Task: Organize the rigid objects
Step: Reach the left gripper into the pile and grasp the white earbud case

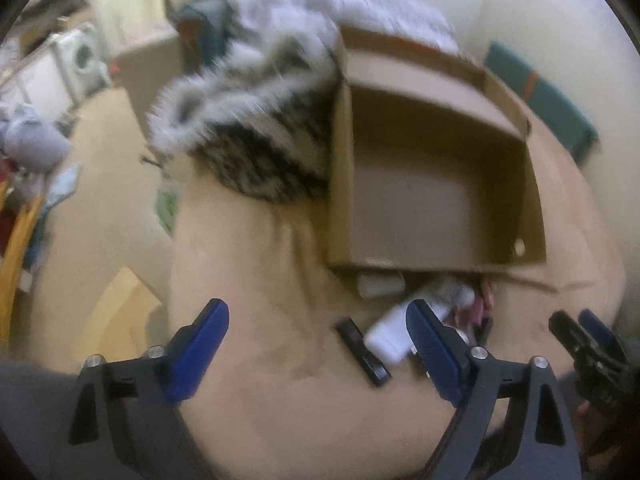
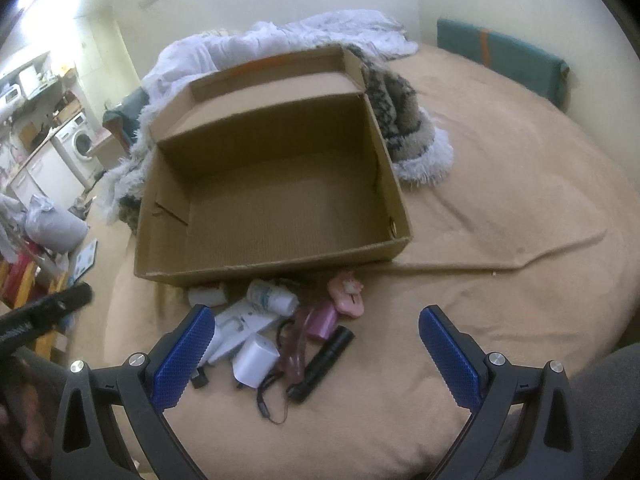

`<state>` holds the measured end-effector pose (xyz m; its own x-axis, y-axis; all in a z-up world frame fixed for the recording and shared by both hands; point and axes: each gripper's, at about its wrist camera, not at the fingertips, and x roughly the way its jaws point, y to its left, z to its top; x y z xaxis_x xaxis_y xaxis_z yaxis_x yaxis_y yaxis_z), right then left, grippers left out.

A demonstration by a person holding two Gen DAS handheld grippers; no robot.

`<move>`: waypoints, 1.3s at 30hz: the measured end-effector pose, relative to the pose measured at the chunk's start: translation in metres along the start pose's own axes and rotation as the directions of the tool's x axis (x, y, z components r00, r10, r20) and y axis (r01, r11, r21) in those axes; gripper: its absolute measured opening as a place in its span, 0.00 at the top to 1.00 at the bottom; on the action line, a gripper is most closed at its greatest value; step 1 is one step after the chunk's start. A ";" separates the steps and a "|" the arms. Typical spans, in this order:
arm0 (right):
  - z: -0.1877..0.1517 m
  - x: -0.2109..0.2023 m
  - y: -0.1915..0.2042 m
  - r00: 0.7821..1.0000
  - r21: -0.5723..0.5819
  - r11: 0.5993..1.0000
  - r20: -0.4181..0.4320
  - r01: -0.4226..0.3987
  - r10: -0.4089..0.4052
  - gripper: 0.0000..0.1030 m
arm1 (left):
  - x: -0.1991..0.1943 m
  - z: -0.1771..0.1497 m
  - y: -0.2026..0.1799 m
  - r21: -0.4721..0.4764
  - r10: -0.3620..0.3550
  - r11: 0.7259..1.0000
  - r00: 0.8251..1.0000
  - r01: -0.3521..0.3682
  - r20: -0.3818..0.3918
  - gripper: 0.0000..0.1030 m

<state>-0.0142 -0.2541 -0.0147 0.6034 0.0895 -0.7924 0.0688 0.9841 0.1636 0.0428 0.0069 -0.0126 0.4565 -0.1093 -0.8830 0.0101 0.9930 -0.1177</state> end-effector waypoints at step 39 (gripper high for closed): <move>-0.003 0.025 -0.012 0.992 0.051 0.999 -0.127 -0.010 0.017 0.00 | 0.076 -0.025 -0.036 0.151 -0.034 0.985 0.953 0.083 -0.302 0.77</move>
<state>-0.0020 -0.2628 -0.0384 0.4987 0.1245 -0.8578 0.1028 0.9741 0.2012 0.0550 -0.0383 -0.0861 0.1661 -0.1511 -0.9745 0.1824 0.9758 -0.1203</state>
